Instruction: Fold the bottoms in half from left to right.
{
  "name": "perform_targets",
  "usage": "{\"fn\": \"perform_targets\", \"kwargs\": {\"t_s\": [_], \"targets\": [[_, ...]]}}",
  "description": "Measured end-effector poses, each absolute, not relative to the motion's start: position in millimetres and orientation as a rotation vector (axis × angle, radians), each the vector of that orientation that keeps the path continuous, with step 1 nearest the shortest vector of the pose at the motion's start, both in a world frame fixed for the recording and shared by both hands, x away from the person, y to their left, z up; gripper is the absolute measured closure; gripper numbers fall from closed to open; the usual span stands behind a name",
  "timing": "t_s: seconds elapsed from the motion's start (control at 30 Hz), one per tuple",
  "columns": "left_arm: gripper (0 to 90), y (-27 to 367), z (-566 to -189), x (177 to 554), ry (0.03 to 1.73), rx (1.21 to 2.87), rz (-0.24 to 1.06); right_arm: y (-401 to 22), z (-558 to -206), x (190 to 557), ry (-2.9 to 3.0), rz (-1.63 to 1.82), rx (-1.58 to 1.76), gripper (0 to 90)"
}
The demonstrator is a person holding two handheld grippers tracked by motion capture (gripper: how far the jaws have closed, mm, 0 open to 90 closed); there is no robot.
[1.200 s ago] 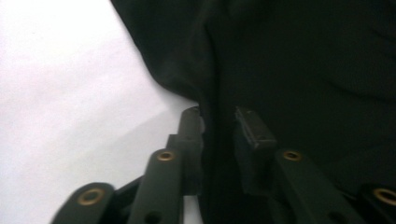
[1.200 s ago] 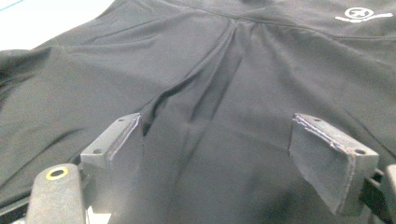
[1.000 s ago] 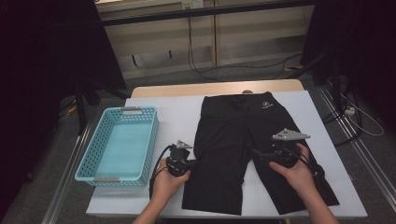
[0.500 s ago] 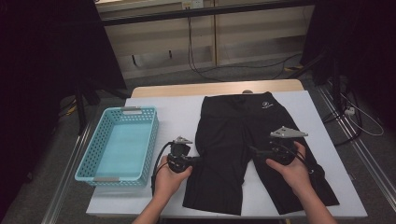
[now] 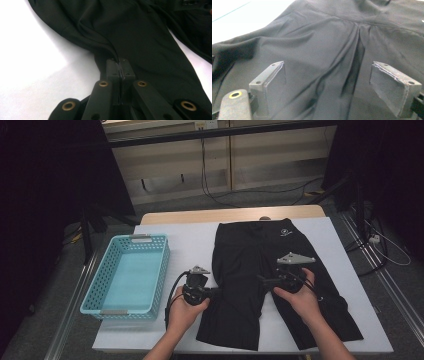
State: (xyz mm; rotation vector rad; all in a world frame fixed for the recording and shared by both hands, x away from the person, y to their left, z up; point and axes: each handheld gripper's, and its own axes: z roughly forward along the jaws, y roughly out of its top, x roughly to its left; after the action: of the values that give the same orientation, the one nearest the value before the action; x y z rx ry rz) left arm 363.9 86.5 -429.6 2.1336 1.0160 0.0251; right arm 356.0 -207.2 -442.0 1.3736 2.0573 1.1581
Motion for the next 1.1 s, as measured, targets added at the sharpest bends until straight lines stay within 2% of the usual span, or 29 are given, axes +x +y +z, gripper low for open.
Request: {"fn": "perform_targets", "kwargs": {"t_s": [1.1], "targets": [[89.1,68.6,-430.5,360.4,0.931,2.134,-0.008,-168.8,-438.2,379.1,2.08,1.21,1.316,10.1]]}}
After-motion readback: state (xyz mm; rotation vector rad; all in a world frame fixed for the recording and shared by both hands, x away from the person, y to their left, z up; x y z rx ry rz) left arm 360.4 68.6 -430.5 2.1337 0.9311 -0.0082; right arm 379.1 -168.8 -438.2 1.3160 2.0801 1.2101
